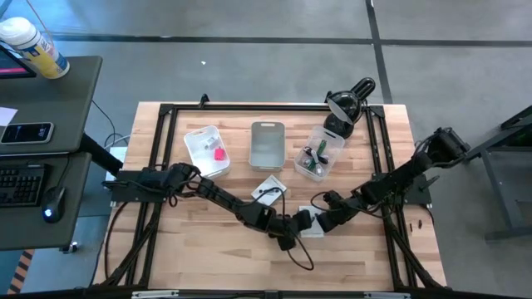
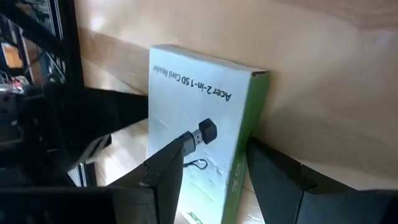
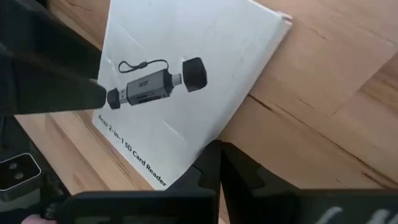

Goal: Pick and place items into bin
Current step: Put the bottom white card reader box into the gray bin

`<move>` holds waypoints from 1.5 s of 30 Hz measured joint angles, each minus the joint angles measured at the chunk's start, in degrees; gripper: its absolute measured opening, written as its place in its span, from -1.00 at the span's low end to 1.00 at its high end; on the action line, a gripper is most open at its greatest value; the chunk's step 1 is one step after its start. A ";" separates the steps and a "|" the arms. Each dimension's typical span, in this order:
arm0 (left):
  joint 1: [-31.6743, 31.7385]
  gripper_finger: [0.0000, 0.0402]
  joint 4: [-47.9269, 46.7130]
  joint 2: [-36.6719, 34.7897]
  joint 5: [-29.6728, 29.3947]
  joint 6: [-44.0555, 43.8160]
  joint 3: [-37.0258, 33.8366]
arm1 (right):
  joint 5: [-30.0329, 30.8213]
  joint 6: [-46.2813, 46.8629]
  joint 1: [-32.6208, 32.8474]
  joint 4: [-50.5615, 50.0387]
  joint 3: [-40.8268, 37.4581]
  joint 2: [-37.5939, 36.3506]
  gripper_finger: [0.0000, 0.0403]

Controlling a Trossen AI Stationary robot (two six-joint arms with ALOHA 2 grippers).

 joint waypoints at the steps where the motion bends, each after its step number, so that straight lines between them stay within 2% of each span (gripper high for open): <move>1: 0.07 -0.20 -0.02 0.00 -0.14 -0.38 0.00 | -0.12 0.00 0.00 0.12 0.00 0.05 -1.00; 15: 0.13 -0.20 0.31 -1.99 -3.61 -4.38 -0.15 | -0.84 -0.46 0.22 0.07 0.09 0.19 -0.99; 20: 0.14 -0.20 -2.25 -1.83 -2.15 -1.35 0.10 | -0.93 -0.50 0.22 -0.37 0.19 0.21 -1.00; 28: 0.34 -0.20 -5.04 -0.52 -4.50 -2.29 0.50 | -0.73 -0.48 0.87 -0.56 0.22 0.23 -0.99; 35: 0.73 -0.20 0.21 -0.48 3.86 7.14 0.05 | -1.06 -1.98 0.62 0.17 0.09 0.26 -0.99; 41: 0.53 -0.20 1.49 -0.34 3.45 8.99 1.03 | -1.52 -2.10 0.48 0.22 0.00 0.26 -0.99; 45: 0.90 -0.20 0.82 -0.04 2.88 6.75 2.85 | -2.26 -2.35 0.55 0.00 -0.11 0.26 -0.99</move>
